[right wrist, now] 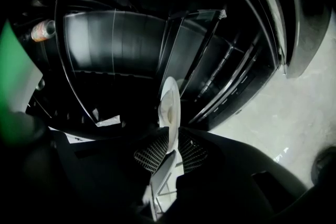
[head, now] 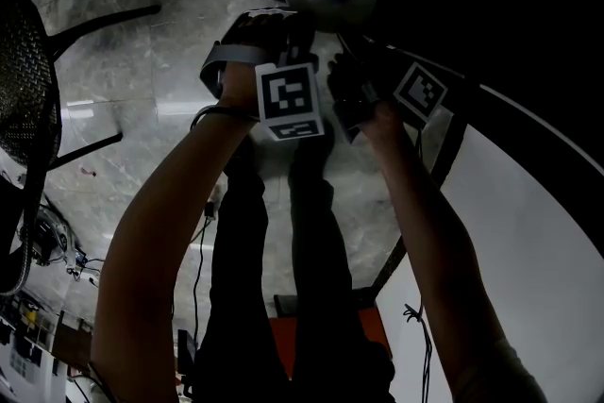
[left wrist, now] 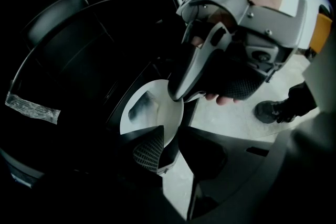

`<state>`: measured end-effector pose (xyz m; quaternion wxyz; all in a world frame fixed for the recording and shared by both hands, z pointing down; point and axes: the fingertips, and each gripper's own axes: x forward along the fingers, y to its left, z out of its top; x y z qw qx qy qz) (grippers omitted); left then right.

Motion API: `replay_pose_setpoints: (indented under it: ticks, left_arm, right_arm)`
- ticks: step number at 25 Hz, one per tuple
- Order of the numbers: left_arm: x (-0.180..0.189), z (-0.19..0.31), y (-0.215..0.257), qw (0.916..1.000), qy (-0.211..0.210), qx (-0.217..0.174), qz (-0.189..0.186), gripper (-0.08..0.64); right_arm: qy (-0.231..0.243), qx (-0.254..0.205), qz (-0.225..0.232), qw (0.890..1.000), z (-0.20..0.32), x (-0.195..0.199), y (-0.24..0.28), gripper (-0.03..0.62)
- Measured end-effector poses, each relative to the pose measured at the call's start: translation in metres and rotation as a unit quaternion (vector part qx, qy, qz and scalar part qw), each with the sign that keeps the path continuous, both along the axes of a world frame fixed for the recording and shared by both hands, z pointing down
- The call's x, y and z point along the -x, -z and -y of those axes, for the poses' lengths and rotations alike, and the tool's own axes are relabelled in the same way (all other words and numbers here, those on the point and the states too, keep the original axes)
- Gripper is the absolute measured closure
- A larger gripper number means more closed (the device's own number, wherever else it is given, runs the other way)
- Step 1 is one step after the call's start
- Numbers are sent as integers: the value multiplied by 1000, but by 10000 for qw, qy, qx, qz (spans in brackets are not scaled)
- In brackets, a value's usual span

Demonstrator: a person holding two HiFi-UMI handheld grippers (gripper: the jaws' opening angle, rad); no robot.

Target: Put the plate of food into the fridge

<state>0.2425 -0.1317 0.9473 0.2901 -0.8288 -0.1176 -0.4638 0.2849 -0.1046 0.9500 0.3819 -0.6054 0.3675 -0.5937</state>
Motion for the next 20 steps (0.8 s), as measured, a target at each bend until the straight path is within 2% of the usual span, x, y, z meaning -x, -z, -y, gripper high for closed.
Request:
replay_pose_setpoints:
  ticks: [7,15,20]
  left_arm:
    - [-3,5,-5,10000,-47,-84,-1,479]
    - [-2,9,-2,9999,95,54,-36,479]
    - [2,14,-1,9999,129,-17,-64,479]
  right_arm:
    - [214,344,-102,9991,3,10,-8,557]
    - [72,461,-82,9989,8,7,-10,557]
    - [34,499,-128,9987,11,2,-10,557]
